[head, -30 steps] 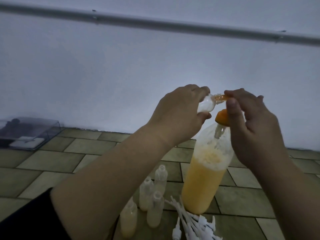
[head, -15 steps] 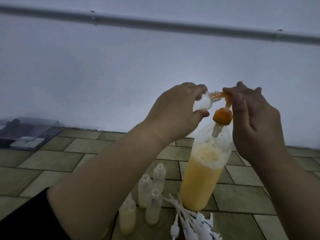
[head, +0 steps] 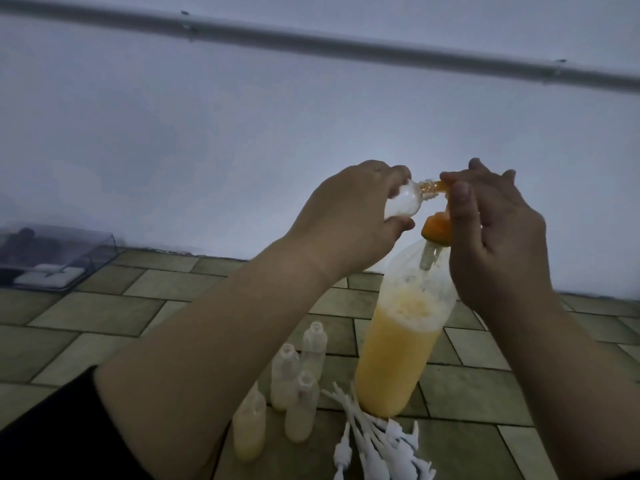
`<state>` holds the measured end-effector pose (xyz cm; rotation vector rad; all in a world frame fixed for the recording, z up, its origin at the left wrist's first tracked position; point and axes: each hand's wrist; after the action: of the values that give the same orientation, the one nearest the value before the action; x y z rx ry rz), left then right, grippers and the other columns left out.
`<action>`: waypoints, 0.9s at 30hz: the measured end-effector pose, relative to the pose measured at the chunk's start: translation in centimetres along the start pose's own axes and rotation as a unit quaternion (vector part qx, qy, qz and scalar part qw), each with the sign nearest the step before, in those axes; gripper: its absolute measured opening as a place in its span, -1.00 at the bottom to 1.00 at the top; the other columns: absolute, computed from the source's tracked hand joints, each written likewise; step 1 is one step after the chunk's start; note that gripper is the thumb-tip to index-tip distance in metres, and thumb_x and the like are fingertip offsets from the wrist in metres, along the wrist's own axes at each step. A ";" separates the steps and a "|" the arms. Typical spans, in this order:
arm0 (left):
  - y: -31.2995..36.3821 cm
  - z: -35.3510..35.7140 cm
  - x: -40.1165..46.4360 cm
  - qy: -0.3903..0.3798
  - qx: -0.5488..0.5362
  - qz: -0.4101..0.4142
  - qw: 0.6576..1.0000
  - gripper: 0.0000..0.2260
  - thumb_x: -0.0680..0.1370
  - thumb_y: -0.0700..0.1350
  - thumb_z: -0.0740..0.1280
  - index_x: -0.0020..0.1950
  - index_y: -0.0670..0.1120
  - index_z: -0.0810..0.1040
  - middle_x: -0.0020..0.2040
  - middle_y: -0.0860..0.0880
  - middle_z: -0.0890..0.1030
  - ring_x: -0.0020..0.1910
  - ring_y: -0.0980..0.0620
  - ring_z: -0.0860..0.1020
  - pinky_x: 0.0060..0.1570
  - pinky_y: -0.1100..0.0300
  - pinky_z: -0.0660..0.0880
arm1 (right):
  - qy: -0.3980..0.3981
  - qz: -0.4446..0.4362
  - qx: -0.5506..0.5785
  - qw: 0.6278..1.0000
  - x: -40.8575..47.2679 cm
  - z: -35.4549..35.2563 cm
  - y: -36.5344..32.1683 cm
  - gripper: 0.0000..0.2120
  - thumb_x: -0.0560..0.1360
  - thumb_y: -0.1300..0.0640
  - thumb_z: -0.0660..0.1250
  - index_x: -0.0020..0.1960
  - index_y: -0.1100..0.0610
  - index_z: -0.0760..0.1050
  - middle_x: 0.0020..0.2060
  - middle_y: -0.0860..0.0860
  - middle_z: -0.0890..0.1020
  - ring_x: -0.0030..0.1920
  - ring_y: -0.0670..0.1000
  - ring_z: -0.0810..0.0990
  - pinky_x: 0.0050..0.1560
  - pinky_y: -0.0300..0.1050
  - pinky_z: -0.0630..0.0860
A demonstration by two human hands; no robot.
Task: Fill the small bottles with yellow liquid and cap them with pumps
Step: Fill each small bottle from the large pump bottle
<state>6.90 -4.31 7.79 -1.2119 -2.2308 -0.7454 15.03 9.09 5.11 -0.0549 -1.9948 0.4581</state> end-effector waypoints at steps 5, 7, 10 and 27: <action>0.6 1.1 -1.1 0.007 -0.021 -0.007 1.000 -0.59 0.50 0.04 0.35 0.32 -0.01 0.42 0.16 0.05 0.54 -0.01 0.10 0.47 -0.04 0.30 0.34 | 0.041 0.014 0.008 0.999 -1.7 1.4 0.8 -0.54 0.61 -0.04 0.01 0.24 0.23 0.50 0.18 0.10 0.57 0.28 -0.01 0.45 0.42 0.13 0.19; 0.7 1.3 -1.3 -0.001 -0.017 -0.010 1.000 -0.58 0.51 0.04 0.35 0.34 -0.01 0.41 0.18 0.04 0.54 0.04 0.08 0.49 -0.02 0.29 0.36 | 0.028 0.010 0.010 1.000 -1.9 1.3 0.8 -0.51 0.61 -0.08 0.00 0.25 0.22 0.49 0.18 0.09 0.57 0.24 -0.11 0.43 0.45 0.06 0.16; 0.5 0.6 -0.9 0.008 -0.002 -0.007 1.000 -0.57 0.50 0.04 0.35 0.34 0.01 0.40 0.18 0.06 0.54 0.01 0.11 0.47 -0.05 0.28 0.34 | -0.005 0.001 -0.015 1.000 -1.3 0.4 0.4 -0.40 0.60 -0.18 -0.08 0.28 0.21 0.48 0.24 0.11 0.54 0.33 0.01 0.41 0.47 0.01 0.14; 0.3 0.4 -0.2 0.034 -0.005 0.001 0.999 -0.60 0.49 0.05 0.36 0.30 0.02 0.43 0.14 0.08 0.54 -0.05 0.14 0.43 -0.09 0.30 0.30 | 0.031 -0.001 -0.024 0.999 -0.8 0.7 0.6 -0.48 0.60 -0.08 -0.07 0.31 0.19 0.46 0.28 0.09 0.52 0.37 -0.03 0.35 0.48 -0.18 0.00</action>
<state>7.24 -4.01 7.38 -1.1750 -2.1733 -0.7871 14.65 9.23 3.94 -0.0965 -1.9455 0.4033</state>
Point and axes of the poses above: each hand's wrist, its own x-axis towards the middle knuckle, its own z-axis out of the palm, y = z × x
